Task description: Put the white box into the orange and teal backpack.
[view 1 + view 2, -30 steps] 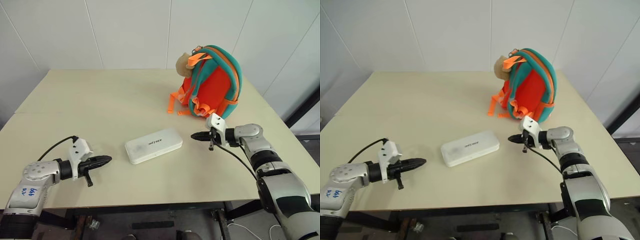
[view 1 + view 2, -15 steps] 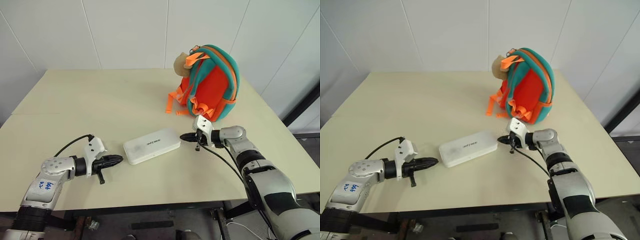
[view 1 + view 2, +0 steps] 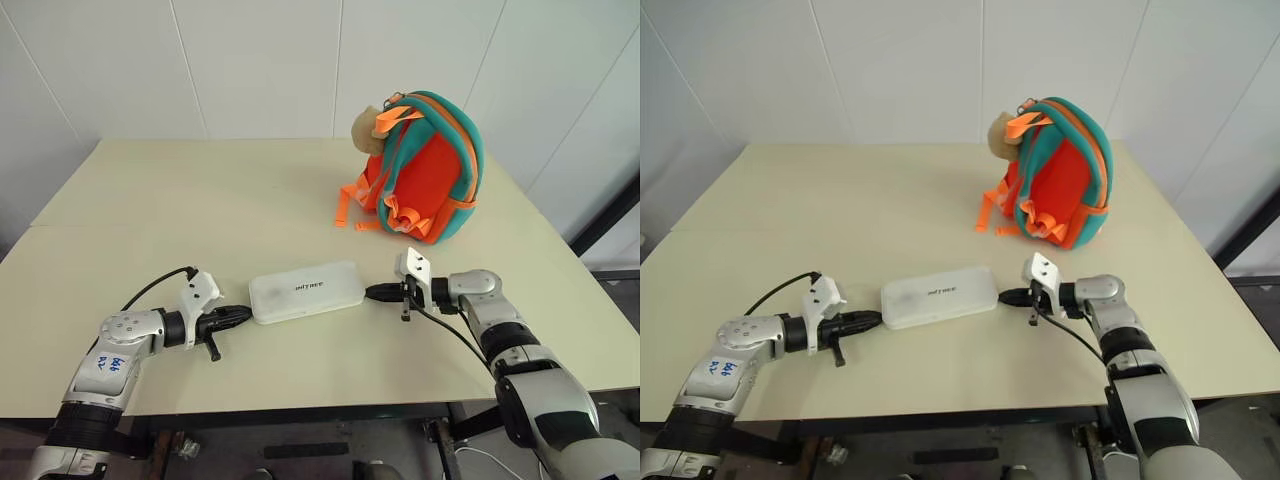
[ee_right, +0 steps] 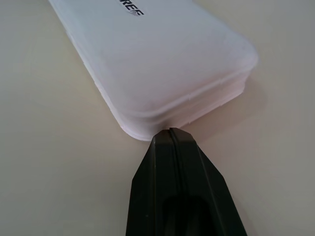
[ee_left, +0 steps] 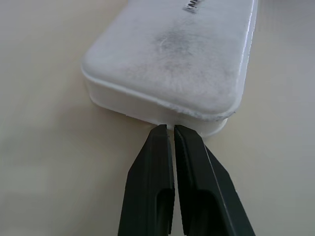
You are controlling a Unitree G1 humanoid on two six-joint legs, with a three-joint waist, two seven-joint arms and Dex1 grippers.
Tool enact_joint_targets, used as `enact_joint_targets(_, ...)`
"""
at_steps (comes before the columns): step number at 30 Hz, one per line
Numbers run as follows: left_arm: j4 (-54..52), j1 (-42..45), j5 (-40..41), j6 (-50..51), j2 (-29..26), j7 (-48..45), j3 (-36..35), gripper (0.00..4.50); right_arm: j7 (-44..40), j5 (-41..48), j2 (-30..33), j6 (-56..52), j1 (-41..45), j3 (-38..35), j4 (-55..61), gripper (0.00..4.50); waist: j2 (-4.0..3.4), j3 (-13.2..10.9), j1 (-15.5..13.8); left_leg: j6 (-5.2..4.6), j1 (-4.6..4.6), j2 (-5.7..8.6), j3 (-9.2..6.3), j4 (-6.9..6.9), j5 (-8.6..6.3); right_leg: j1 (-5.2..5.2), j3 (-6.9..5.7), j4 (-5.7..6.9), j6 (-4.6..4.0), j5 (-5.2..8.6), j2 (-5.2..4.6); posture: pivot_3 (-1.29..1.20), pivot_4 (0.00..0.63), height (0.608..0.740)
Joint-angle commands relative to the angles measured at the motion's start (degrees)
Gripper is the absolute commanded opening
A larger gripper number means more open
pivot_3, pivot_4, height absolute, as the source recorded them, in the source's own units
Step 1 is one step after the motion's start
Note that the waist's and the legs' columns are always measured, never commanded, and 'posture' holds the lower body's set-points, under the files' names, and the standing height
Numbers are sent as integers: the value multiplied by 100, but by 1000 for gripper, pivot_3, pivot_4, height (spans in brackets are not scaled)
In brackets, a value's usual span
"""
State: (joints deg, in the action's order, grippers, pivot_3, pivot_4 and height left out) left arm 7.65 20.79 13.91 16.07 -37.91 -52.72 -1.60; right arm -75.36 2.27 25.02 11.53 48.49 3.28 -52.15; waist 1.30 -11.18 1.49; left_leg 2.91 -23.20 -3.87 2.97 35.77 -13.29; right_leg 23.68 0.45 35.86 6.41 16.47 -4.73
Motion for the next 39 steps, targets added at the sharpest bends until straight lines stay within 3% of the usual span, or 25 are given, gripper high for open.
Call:
enact_joint_targets(1,-113,165,17,-196,127,-209,206,254,-311,360,5,-540,-398,78,1142,0,0,0,6,0,0,0,0,3,0,-1,0,0,0,0,0,0,150,740)
enact_joint_targets(7,-96,208,13,-208,179,-372,261,254,-232,590,263,-1445,-1158,113,2522,0,1,0,7,-1,0,0,-1,12,-2,-1,0,5,1,0,0,0,150,740)
enact_joint_targets(18,-179,151,-153,-171,114,-294,257,254,83,525,548,-1633,-1445,72,2644,0,4,2,8,-4,1,0,-1,21,-4,-6,0,3,2,-1,0,0,150,740)
enact_joint_targets(21,-165,67,-174,-10,-52,-187,100,854,35,607,743,-1759,-1417,-29,2658,587,4,2,5,-4,1,0,-1,23,-4,-7,1,3,3,-2,0,0,150,740)
enact_joint_targets(29,-166,-152,283,697,-536,-434,-313,3310,-8,714,1233,-1813,-1166,-158,2339,3290,4,2,18,-7,0,0,0,17,-9,-4,2,-6,0,-1,0,0,150,740)
enact_joint_targets(32,-13,56,817,1933,-670,-646,-440,4244,-300,745,1371,-1997,-1178,11,2591,4302,4,2,18,-8,0,0,0,17,-10,-4,2,-6,-1,0,1,0,150,740)
enact_joint_targets(33,37,125,973,2306,-704,-715,-454,4476,-360,732,1398,-2029,-1176,57,2652,4495,4,2,17,-8,-1,0,0,17,-10,-4,2,-6,0,0,1,0,150,740)
enact_joint_targets(39,421,682,1449,3397,-638,-683,-576,4476,-615,772,1392,-2151,-1124,216,2970,4495,4,2,15,-8,-1,0,-2,20,-10,-5,2,-3,1,-1,3,0,150,740)
